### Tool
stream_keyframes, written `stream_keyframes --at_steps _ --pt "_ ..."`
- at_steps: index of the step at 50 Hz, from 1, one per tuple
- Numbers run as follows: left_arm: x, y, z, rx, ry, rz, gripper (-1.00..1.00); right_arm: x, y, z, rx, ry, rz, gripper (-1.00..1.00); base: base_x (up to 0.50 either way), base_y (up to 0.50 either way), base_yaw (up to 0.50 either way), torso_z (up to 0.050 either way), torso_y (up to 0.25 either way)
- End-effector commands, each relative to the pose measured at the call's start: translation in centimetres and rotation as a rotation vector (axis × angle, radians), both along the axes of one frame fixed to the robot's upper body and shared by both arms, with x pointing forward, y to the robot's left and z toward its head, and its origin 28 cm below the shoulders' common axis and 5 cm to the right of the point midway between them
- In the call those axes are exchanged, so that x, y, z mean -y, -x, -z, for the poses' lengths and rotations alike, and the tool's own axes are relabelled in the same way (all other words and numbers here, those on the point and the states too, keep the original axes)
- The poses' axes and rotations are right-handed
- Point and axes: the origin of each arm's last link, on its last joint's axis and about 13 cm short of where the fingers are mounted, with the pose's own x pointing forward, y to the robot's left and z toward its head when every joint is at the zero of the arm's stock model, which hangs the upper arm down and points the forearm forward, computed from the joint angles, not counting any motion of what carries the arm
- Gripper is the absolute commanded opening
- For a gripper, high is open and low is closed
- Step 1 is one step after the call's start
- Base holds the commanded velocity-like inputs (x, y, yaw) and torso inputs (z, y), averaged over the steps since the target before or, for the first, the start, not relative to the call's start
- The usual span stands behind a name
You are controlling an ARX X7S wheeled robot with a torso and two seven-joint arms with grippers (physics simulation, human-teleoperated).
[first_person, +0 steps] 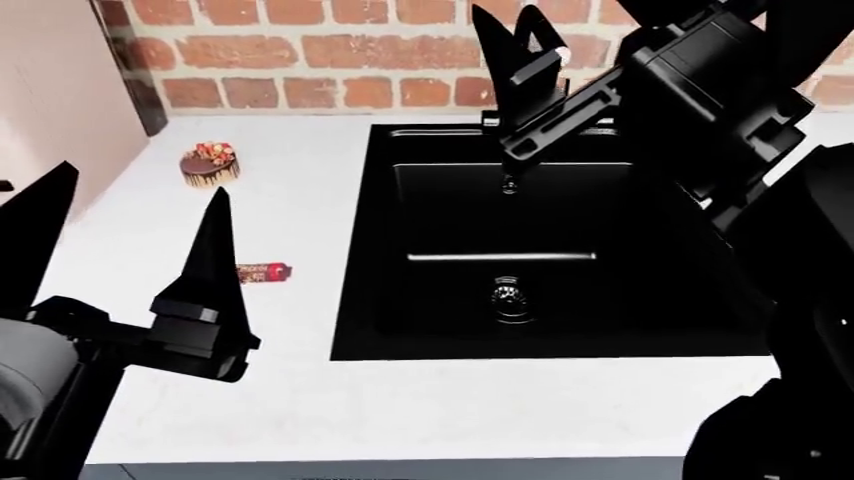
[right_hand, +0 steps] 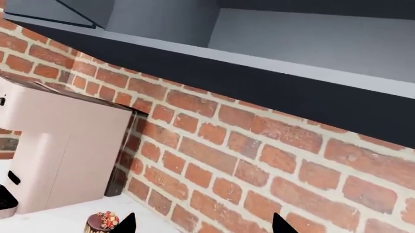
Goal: Pick the peanut butter and bar from the counter and place them in the cabinets closest to them.
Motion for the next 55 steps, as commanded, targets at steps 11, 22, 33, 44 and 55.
stream_keyframes --at_steps 11,22,33,44,55 --pt "-0.3 0.1 0.2 -0.002 0.007 -0.005 1.0 -0.4 0.2 -0.4 -0.02 0.009 -0.051 1.0 0.0 0.0 0.5 0.0 0.0" --pt "-0.3 0.1 0.3 -0.005 0.005 -0.004 1.0 -0.4 0.1 -0.1 -0.045 0.024 -0.059 1.0 0.0 0.0 0.5 0.0 0.0" --pt "-0.5 -0.4 0.9 -0.053 -0.013 -0.025 1.0 -0.5 -1.3 0.0 -0.208 0.122 0.042 1.0 0.0 0.0 0.13 0.0 0.0" --pt "-0.6 -0.4 0.8 -0.057 -0.01 -0.036 1.0 -1.1 -2.0 -1.0 -0.286 0.249 0.037 1.0 0.1 0.01 0.0 0.0 0.0" --pt "-0.7 -0.2 0.7 -0.042 -0.005 -0.027 1.0 -1.5 -2.1 -2.2 -0.27 0.279 0.006 1.0 0.31 0.03 0.0 0.0 0.0"
